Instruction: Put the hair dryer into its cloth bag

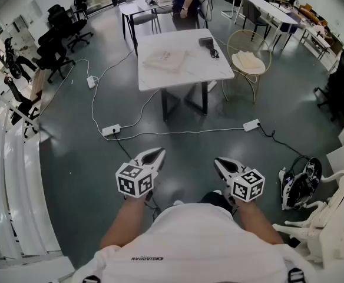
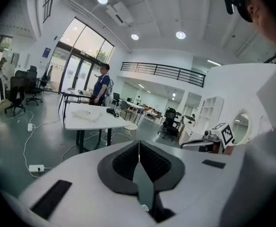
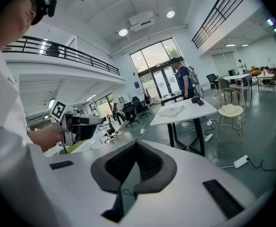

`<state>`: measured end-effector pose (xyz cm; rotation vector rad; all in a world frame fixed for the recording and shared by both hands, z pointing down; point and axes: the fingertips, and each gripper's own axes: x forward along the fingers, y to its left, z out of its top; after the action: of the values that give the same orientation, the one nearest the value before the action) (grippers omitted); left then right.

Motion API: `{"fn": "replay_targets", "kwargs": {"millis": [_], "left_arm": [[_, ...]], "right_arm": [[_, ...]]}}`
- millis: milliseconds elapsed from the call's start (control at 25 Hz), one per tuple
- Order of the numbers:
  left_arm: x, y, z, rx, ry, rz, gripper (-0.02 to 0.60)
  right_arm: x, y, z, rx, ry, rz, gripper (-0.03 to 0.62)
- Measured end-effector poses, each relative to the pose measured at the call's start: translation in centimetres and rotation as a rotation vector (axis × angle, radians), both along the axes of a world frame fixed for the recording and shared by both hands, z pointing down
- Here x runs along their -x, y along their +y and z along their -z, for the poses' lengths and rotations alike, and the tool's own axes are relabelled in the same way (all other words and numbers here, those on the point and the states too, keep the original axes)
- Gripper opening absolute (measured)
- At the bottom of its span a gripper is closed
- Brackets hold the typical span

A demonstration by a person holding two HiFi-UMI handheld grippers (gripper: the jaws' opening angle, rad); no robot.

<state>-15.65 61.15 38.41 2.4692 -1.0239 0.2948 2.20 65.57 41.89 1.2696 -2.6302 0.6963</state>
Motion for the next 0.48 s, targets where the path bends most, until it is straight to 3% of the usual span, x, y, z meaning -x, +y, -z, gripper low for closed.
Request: {"fn": "replay_targets", "kwargs": {"millis": [480], "left_arm": [[0.0, 0.7, -1.6, 0.005, 0.012, 0.006, 0.032]], "right_arm": [[0.1, 1.2, -1.2, 0.015, 0.062, 0.019, 0.021]]}}
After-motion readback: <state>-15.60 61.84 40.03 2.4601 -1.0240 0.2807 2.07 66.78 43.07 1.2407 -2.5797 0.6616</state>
